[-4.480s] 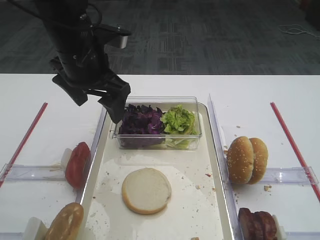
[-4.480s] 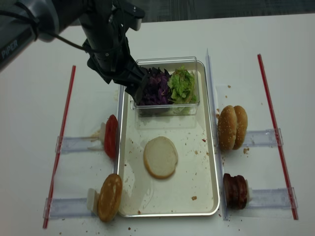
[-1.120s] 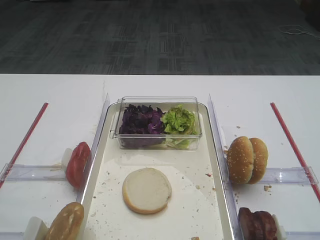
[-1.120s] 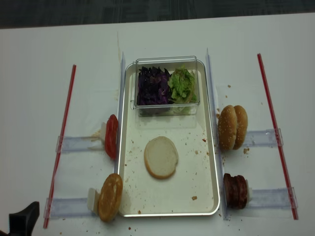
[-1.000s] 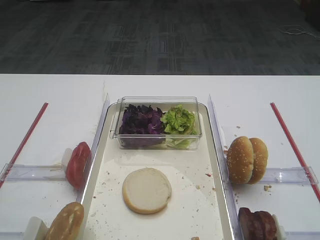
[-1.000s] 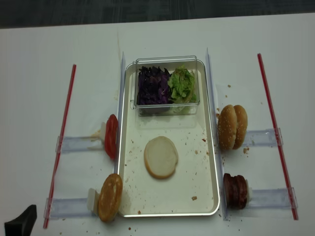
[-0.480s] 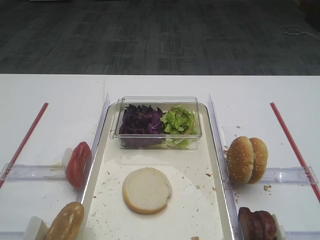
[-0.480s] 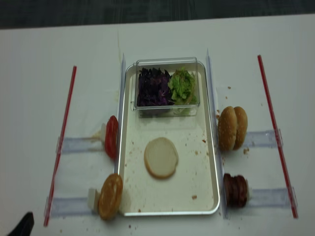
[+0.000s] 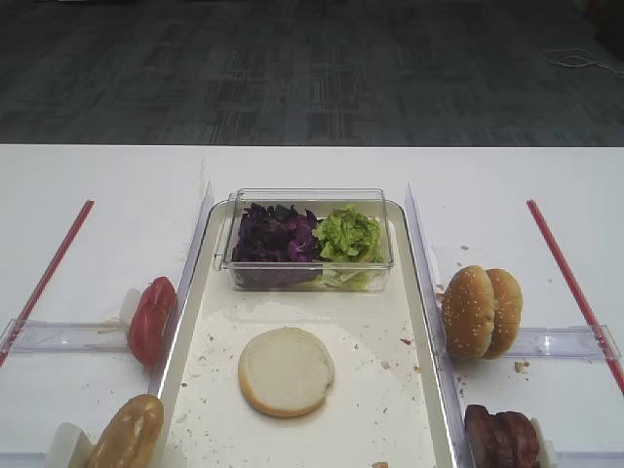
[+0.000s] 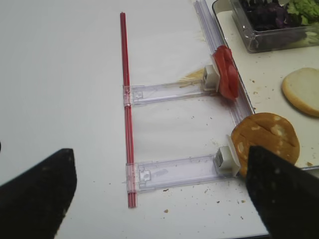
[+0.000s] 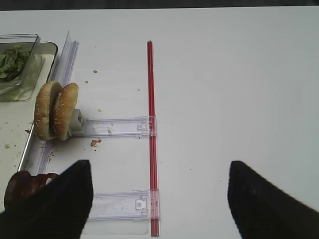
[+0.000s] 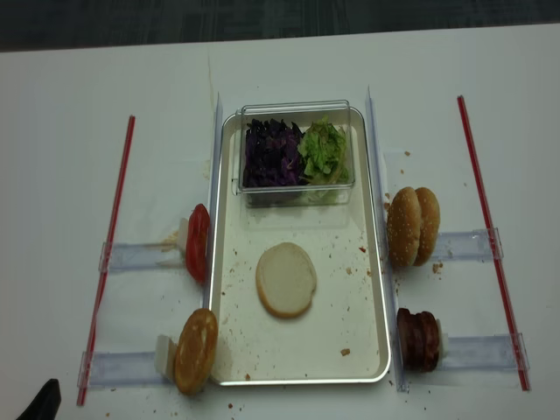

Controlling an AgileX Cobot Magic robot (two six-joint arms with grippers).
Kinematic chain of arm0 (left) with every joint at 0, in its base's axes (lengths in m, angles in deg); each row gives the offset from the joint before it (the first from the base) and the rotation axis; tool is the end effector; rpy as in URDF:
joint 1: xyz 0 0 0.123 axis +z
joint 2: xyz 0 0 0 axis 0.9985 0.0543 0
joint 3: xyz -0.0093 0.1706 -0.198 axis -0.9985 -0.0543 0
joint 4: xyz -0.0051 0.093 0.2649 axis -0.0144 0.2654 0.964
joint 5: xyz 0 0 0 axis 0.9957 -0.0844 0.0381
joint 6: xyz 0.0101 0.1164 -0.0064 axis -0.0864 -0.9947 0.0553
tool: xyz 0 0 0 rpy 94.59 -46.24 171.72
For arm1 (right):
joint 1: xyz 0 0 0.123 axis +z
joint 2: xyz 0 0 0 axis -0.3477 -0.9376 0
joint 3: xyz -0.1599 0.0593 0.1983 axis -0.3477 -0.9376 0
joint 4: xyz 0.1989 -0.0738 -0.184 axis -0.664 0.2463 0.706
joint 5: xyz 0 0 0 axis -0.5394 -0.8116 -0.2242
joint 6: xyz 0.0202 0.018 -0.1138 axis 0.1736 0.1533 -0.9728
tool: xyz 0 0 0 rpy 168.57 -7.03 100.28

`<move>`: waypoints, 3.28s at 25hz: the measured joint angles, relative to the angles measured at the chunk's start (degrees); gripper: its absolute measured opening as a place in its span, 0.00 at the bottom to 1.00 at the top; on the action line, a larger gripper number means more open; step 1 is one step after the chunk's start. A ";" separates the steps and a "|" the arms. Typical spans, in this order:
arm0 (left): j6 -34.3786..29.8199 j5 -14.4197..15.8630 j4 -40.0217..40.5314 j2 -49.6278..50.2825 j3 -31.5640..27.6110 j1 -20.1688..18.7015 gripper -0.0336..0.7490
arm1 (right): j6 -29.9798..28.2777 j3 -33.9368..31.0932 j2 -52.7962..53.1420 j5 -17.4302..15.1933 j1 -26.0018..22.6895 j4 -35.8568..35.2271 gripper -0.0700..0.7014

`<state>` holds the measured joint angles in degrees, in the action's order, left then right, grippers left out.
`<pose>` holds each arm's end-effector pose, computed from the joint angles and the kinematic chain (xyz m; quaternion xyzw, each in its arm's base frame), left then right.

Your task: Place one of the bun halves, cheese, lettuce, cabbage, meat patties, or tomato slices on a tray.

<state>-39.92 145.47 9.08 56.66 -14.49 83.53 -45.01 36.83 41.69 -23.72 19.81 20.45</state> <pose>0.0590 -0.0020 0.2664 0.0130 0.8799 -0.0132 0.4747 0.0642 -0.0043 0.2699 0.0160 0.8669 -0.0135 0.4980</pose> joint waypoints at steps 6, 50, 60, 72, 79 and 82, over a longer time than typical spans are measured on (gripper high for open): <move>0.57 0.00 0.10 0.00 0.00 0.00 0.90 | 0.00 0.00 0.00 0.00 0.00 0.00 0.85; 1.46 0.00 0.22 0.00 0.00 0.00 0.90 | -0.35 0.00 0.00 0.00 0.00 0.00 0.85; 1.46 0.00 0.22 0.00 0.00 0.00 0.90 | -0.35 0.00 0.00 0.00 0.00 0.00 0.85; 1.46 0.00 0.22 0.00 0.00 0.00 0.90 | -0.35 0.00 0.00 0.00 0.00 0.00 0.86; 1.46 0.00 0.22 0.00 0.00 0.00 0.90 | -0.35 0.00 0.00 0.00 0.00 0.00 0.85; 1.46 0.00 0.22 0.00 0.00 0.00 0.90 | -0.35 0.00 0.00 0.00 0.00 0.00 0.85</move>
<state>-38.45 145.47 9.30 56.66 -14.49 83.53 -45.35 36.83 41.69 -23.72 19.81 20.45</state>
